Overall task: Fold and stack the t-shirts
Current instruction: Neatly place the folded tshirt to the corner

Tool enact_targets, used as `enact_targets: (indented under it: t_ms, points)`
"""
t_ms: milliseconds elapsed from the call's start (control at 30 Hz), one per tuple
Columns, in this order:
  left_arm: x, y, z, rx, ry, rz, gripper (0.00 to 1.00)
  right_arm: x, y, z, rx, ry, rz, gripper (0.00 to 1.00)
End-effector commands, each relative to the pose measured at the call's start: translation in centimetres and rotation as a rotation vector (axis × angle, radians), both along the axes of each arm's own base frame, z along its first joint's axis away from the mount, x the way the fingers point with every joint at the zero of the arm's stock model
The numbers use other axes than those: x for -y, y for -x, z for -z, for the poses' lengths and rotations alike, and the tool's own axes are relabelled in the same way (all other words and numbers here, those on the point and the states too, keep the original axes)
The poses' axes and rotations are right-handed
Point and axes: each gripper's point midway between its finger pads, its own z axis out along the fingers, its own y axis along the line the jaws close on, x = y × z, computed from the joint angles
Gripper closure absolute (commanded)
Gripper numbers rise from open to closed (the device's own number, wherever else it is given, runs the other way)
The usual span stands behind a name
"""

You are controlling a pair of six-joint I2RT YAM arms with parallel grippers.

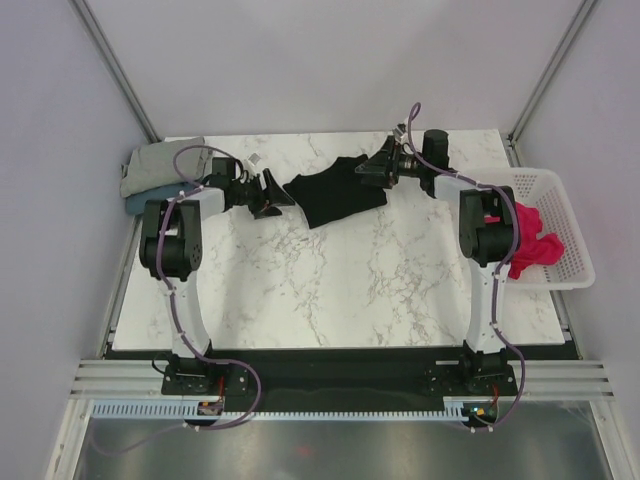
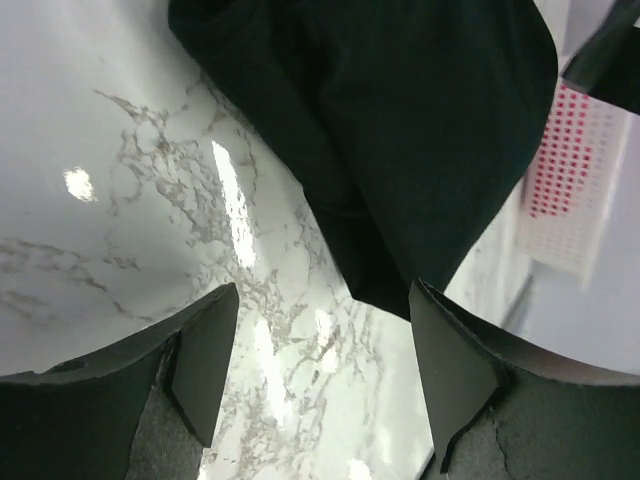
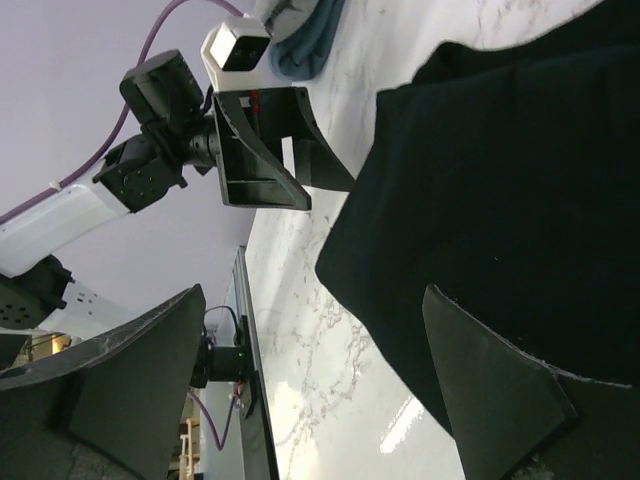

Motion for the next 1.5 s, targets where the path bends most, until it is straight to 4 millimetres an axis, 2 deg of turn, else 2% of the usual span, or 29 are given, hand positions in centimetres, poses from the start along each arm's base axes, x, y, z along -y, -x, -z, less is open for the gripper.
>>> enact_targets:
  t_ms: [0, 33, 100, 133, 233, 267, 400, 533, 667, 700, 733, 833, 867, 900, 933, 1033, 1067, 1133, 1167, 1200, 1233, 1267, 1300, 1367, 1400, 1433, 1467]
  points:
    - [2.2, 0.2, -1.8, -0.123, 0.207, 0.053, 0.24, -1.0, 0.2, -0.1, 0.042, 0.003, -0.054, 0.02]
    - [2.3, -0.1, -0.6, -0.142, 0.216, 0.052, 0.24, -1.2, 0.1, 0.0, 0.043, 0.009, -0.055, 0.02]
    - [2.6, -0.7, -0.4, -0.156, 0.248, 0.055, 0.25, -1.3, 0.2, 1.3, 0.012, 0.022, -0.059, 0.02]
    - [2.8, -1.0, 0.8, -0.17, 0.253, 0.055, 0.25, -1.3, -0.2, 1.7, 0.036, 0.041, -0.054, 0.02]
    - [3.1, -2.6, 0.9, -0.164, 0.285, 0.059, 0.25, -1.2, -0.4, 3.4, 0.018, 0.076, -0.048, 0.02]
    - [3.2, -2.9, 1.7, -0.169, 0.291, 0.059, 0.25, -1.2, -0.5, 3.8, 0.011, 0.081, -0.044, 0.02]
    - [4.2, -4.2, 1.6, -0.162, 0.32, 0.068, 0.25, -0.8, -0.5, 6.5, -0.018, 0.137, -0.033, 0.02]
    - [5.3, -5.2, 1.9, -0.16, 0.328, 0.081, 0.27, -0.4, -0.7, 7.6, -0.005, 0.2, -0.023, 0.02]
    - [7.1, -6.1, 2.0, -0.139, 0.319, 0.111, 0.34, 0.6, -0.7, 8.9, 0.013, 0.301, -0.011, 0.02]
    - [8.2, -6.2, 1.5, -0.114, 0.316, 0.14, 0.4, 0.9, -0.6, 9.1, 0.021, 0.33, -0.007, 0.02]
    - [8.7, -6.1, 1.9, -0.124, 0.313, 0.151, 0.43, 1.0, -0.4, 9.3, 0.018, 0.343, -0.005, 0.02]
    - [10.6, -5.5, 1.8, -0.108, 0.317, 0.195, 0.69, 1.2, 0.1, 9.7, 0.015, 0.37, -0.008, 0.02]
    - [11.4, -5.1, 1.9, -0.112, 0.319, 0.212, 0.87, 1.5, 0.1, 9.7, 0.014, 0.378, -0.003, 0.02]
    - [11.6, -5.1, 1.9, -0.111, 0.318, 0.214, 0.95, 1.6, 0.3, 9.9, 0.018, 0.388, -0.006, 0.02]
    - [11.7, -5.0, 1.9, -0.112, 0.317, 0.214, 0.98, 1.8, 0.3, 10.1, 0.02, 0.402, 0.003, 0.02]
    - [11.4, -5.0, 0.5, -0.1, 0.304, 0.222, 0.98, 2.6, 0.3, 9.7, 0.073, 0.469, 0.024, 0.02]
    - [10.9, -5.7, -0.6, -0.035, 0.266, 0.239, 0.98, 3.0, 0.1, 7.9, 0.126, 0.491, 0.041, 0.02]
    - [10.2, -6.0, -2.3, 0.025, 0.203, 0.254, 0.98, 4.2, 0.3, 7.2, 0.206, 0.578, 0.068, 0.02]
    - [9.3, -6.4, -4.1, 0.107, 0.118, 0.27, 0.98, 5.3, -0.5, 4.4, 0.29, 0.639, 0.133, 0.02]
    - [8.6, -6.6, -5.1, 0.144, 0.073, 0.269, 0.98, 5.9, 0.1, 4.4, 0.308, 0.677, 0.148, 0.02]
    - [8.0, -6.8, -6.0, 0.182, 0.031, 0.268, 0.98, 6.6, 0.1, 3.4, 0.349, 0.706, 0.173, 0.02]
    - [6.9, -6.9, -7.5, 0.235, -0.041, 0.267, 0.98, 7.7, -0.3, 0.6, 0.441, 0.759, 0.228, 0.02]
    - [6.2, -6.9, -8.0, 0.253, -0.07, 0.266, 0.98, 8.2, 0.4, 0.7, 0.448, 0.787, 0.235, 0.02]
    - [4.6, -7.2, -9.3, 0.311, -0.149, 0.272, 0.98, 9.1, 0.8, -1.9, 0.515, 0.815, 0.27, 0.02]
    - [3.9, -6.6, -9.6, 0.294, -0.179, 0.279, 0.98, 9.4, 1.2, -1.9, 0.517, 0.83, 0.277, 0.02]
    - [3.1, -6.7, -9.7, 0.321, -0.242, 0.288, 0.98, 9.6, 1.6, -3.2, 0.538, 0.829, 0.29, 0.02]
    - [2.3, -6.6, -9.6, 0.334, -0.287, 0.3, 0.98, 9.9, 2.0, -3.2, 0.534, 0.839, 0.289, 0.02]
